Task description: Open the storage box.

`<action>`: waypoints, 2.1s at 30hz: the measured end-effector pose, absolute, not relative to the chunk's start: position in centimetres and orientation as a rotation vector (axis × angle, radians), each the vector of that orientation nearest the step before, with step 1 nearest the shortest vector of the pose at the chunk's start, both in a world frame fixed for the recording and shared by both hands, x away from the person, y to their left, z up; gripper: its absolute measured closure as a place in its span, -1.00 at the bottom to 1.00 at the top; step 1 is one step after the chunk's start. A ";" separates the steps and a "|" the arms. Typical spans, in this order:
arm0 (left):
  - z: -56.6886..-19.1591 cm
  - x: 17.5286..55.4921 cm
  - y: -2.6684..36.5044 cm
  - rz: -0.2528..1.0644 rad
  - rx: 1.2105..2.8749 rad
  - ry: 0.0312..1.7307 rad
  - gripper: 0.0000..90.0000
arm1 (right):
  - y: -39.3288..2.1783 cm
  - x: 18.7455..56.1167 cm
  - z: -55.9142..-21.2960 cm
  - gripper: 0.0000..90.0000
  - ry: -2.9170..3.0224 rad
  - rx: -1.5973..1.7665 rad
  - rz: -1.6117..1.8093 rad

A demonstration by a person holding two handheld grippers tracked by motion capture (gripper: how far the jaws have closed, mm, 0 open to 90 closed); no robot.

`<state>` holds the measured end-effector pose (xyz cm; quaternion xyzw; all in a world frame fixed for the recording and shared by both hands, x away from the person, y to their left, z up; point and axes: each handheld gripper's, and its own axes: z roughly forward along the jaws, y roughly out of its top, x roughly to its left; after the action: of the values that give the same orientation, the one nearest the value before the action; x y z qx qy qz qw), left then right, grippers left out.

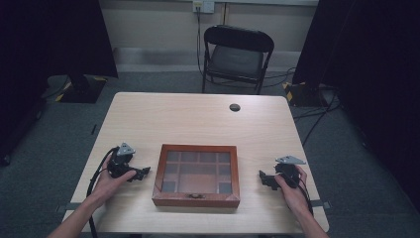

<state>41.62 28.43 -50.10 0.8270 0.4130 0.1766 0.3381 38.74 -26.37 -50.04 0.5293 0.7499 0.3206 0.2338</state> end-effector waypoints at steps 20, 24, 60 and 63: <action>-46.4 41.2 27.7 0.326 2.041 1.117 -0.57 | -26.4 38.8 -50.1 -0.84 2.056 1.458 0.876; -45.4 40.8 27.2 0.270 2.024 1.068 -0.46 | -26.4 38.9 -50.1 -0.86 2.060 1.462 0.873; -41.6 36.8 19.8 0.079 2.015 0.714 -0.28 | -26.5 39.0 -50.1 -0.87 2.070 1.453 0.876; -41.6 36.9 19.2 -0.016 2.021 0.677 -0.16 | -26.5 39.0 -50.1 -0.87 2.070 1.452 0.876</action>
<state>36.86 19.24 -41.63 0.8299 0.2781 -0.0064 0.4836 39.01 -26.50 -50.07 0.5280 0.7527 0.3185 0.2306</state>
